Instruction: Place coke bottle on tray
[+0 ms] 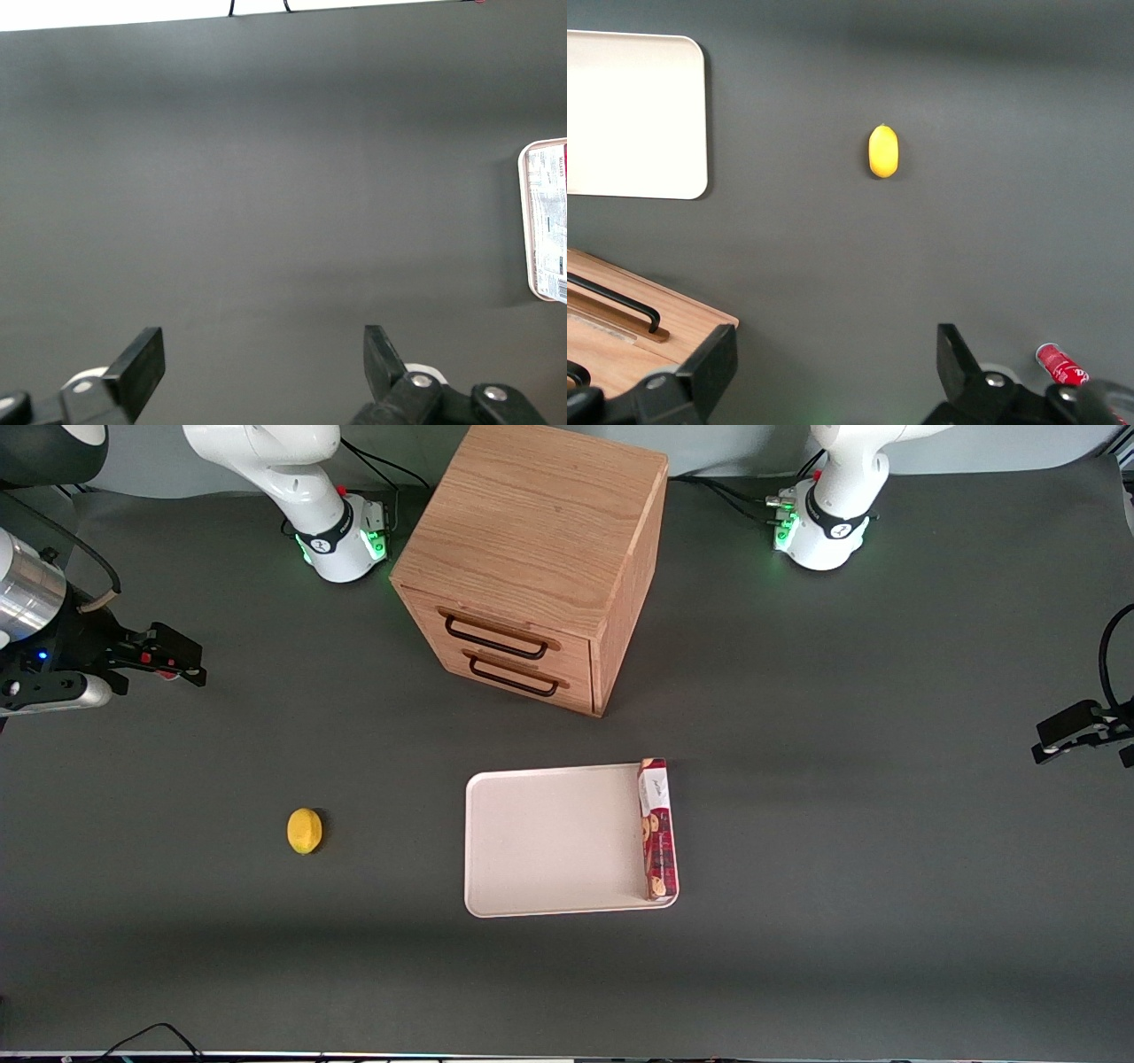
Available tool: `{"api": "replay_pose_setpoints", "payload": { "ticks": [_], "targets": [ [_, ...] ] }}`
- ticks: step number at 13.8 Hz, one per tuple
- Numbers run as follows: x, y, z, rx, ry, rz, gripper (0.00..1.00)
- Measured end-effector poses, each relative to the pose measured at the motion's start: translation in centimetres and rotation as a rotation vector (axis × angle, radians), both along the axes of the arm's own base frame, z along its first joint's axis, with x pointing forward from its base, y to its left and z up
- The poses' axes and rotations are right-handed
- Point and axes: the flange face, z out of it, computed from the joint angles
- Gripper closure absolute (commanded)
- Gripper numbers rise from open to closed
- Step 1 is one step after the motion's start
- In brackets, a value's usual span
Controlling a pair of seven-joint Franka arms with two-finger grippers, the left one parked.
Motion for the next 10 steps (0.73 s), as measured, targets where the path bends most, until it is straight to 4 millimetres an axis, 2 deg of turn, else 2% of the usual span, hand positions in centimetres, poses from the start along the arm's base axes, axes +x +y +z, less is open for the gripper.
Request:
{"api": "replay_pose_setpoints", "payload": {
  "ticks": [3, 7, 10],
  "targets": [
    [0.0, -0.1, 0.1, 0.000, -0.001, -0.006, 0.00],
    [-0.1, -1.3, 0.4, 0.000, -0.003, -0.029, 0.00],
    [-1.2, -1.8, 1.1, -0.004, 0.033, -0.037, 0.00]
  ]
}}
